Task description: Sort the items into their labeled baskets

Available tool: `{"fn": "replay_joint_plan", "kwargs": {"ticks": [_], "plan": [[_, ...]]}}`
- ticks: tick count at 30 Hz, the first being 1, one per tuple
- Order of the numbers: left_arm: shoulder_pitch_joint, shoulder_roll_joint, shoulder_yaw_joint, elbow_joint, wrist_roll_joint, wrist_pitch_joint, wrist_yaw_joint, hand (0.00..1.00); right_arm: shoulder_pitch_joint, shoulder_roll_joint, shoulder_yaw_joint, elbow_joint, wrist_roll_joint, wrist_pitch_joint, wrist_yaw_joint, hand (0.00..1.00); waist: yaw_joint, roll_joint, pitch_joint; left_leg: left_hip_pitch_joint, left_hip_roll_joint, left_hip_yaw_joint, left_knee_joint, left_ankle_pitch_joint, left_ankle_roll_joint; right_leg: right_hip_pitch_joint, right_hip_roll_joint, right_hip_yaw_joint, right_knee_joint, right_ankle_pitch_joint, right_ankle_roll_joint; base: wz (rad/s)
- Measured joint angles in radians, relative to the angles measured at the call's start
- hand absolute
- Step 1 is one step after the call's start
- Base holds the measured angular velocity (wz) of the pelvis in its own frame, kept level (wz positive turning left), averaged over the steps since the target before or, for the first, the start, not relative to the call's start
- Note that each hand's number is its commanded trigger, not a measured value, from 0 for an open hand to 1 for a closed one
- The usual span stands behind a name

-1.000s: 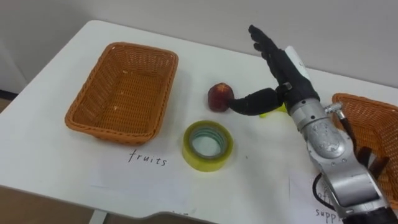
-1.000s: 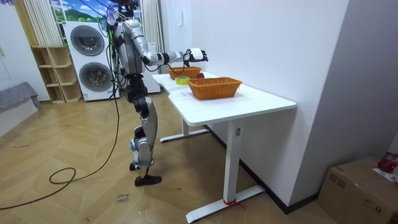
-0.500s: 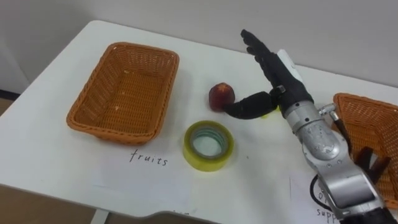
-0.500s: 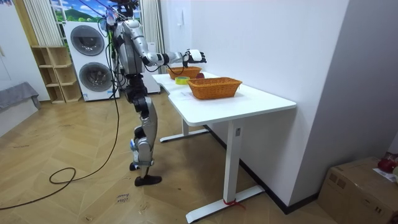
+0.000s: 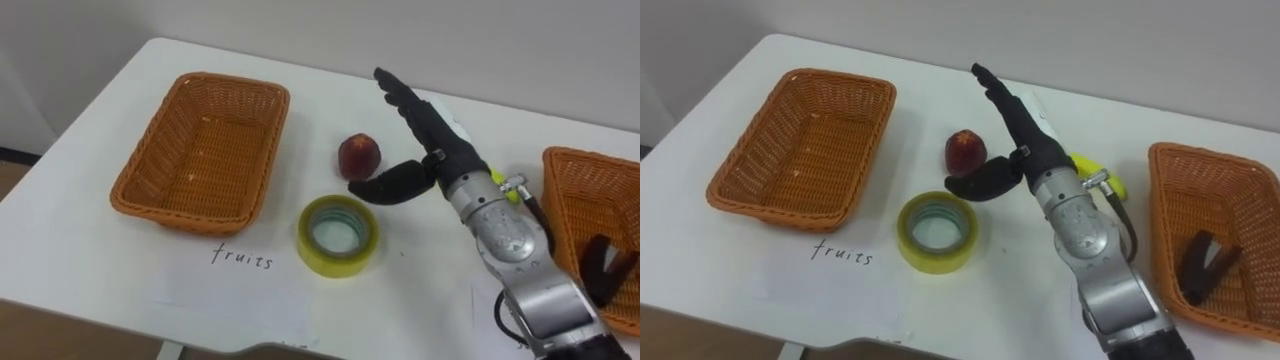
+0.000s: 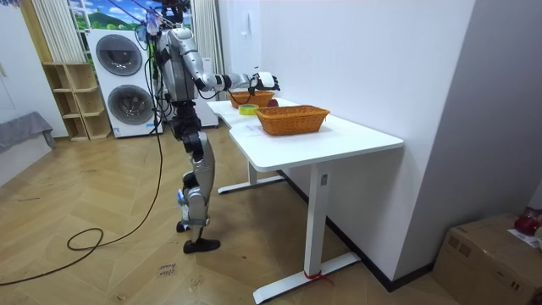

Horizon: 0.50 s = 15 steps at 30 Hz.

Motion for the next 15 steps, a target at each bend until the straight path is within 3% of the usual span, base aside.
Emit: {"fn": "replay_joint_plan", "kwargs": {"ticks": [15], "plan": [[-0.001, 0.002, 0.002, -0.016, -0.029, 0.0, -0.008, 0.0, 0.0, 0.031, 0.034, 0.029, -0.086, 0.036, 0.075, 0.0, 0.018, -0.01, 0.005, 0.001, -0.002, -0.005, -0.015, 0.0, 0.0, -0.002, 0.005, -0.002, 0.001, 0.0, 0.0, -0.01]]}}
